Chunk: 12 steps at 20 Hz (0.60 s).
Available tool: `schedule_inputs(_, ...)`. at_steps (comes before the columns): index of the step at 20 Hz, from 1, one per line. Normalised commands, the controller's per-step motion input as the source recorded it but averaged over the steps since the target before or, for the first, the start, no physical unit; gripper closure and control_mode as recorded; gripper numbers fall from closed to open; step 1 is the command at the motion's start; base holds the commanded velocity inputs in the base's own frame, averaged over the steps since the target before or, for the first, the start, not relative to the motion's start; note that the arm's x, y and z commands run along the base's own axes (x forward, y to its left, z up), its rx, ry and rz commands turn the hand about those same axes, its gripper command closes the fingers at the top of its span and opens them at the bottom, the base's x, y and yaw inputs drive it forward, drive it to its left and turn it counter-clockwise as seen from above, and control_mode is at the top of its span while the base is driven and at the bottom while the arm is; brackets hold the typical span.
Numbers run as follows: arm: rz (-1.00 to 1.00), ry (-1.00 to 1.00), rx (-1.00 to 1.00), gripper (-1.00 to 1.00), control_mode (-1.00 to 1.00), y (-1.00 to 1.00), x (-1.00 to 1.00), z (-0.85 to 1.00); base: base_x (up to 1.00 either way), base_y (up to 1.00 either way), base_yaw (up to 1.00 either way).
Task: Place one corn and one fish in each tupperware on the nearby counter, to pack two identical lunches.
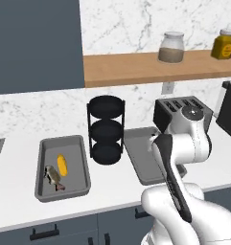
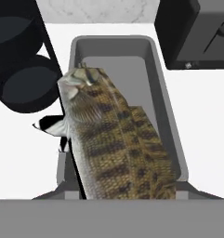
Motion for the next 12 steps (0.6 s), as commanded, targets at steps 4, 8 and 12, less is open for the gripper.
schedule_inputs(4, -0.02, 0.00, -0.01, 1.00, -1.00, 0.00, 0.67, -0.57, 0.00, 0.00, 0.00)
schedule_inputs(8, -0.04, 0.00, 0.00, 1.00, -1.00, -0.02, 0.59, -0.38, 0.00, 0.00, 0.00)
schedule_inputs(12, 0.00, 0.00, 0.00, 1.00, -1.00, -0.15, 0.42, -0.13, 0.00, 0.00, 0.00)
